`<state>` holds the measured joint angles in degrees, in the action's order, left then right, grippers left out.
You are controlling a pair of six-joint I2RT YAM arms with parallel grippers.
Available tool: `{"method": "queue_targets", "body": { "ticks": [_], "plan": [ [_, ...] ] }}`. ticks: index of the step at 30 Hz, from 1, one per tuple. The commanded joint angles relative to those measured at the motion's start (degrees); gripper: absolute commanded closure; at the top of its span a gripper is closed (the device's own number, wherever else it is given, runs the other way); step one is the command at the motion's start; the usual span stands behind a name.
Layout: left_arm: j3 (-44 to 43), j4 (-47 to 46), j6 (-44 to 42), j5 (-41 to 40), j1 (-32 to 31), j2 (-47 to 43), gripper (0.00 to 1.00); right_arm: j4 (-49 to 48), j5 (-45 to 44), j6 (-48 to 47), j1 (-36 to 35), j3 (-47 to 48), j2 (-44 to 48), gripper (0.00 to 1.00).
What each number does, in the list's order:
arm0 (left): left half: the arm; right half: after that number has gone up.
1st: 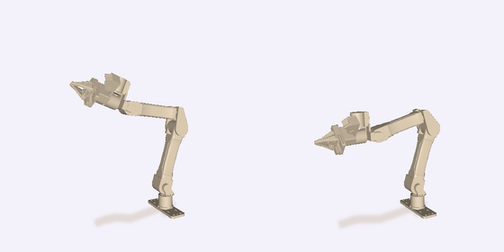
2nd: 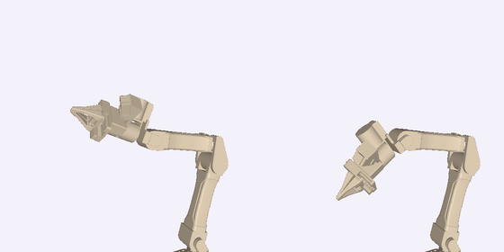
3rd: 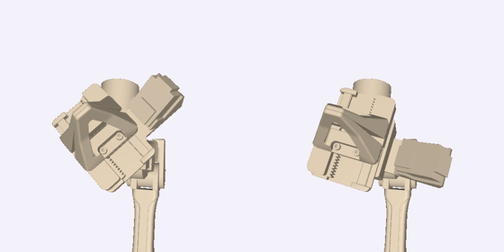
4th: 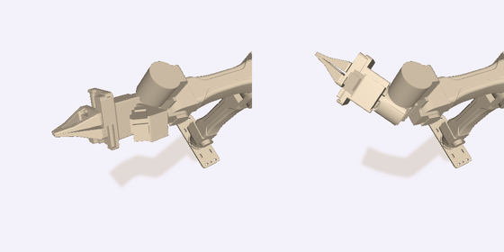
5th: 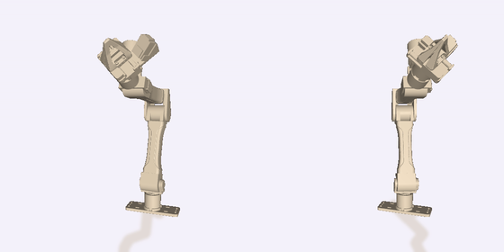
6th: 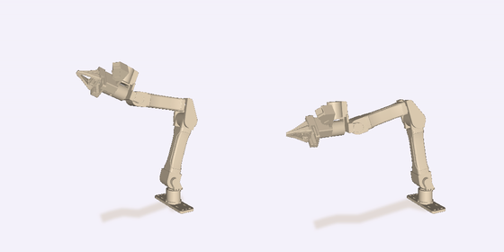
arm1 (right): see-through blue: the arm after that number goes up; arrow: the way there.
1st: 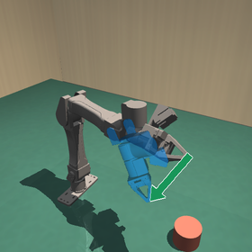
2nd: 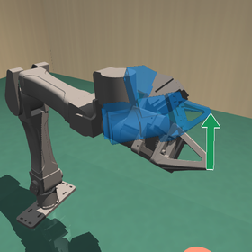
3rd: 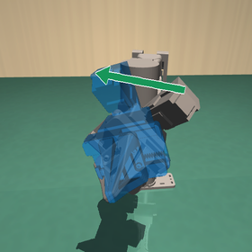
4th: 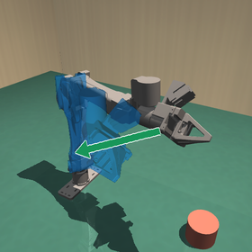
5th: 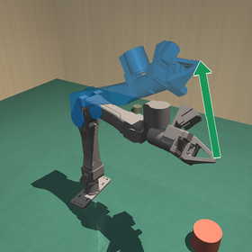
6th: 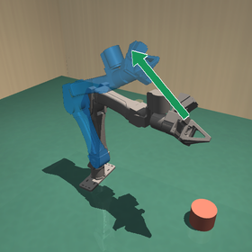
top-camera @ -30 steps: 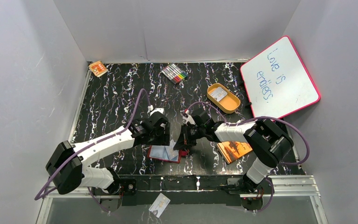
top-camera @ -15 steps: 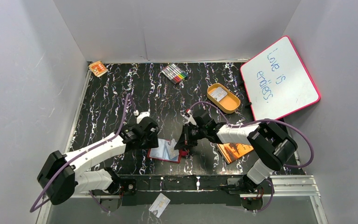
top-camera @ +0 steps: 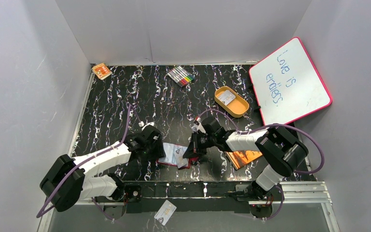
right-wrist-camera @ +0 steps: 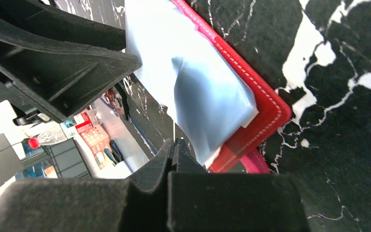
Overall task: Put the credit cards into the card holder
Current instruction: Insert the credit card into the card holder.
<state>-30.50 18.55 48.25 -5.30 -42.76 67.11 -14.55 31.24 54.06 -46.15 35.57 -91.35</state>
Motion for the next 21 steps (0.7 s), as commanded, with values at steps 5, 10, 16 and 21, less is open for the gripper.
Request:
{"method": "queue_targets", "body": {
  "ticks": [5,10,16,21],
  "plan": [
    [3.71,-8.66,2.92,11.02,0.34,1.09,0.74,-1.01,0.13,-0.71,1.29,-2.84,1.5,1.0],
    [3.45,-7.64,3.16,9.99,0.35,0.2,0.88,2.13,-0.29,-3.17,3.29,-2.92,4.17,1.0],
    [0.18,-2.52,0.36,5.13,0.32,-0.93,0.83,5.57,-0.18,-6.01,4.27,-0.8,5.84,1.0],
    [-4.28,1.29,-1.98,1.17,0.32,-1.01,0.73,7.16,-1.5,-6.55,5.56,0.1,7.82,1.0]
  ]
}}
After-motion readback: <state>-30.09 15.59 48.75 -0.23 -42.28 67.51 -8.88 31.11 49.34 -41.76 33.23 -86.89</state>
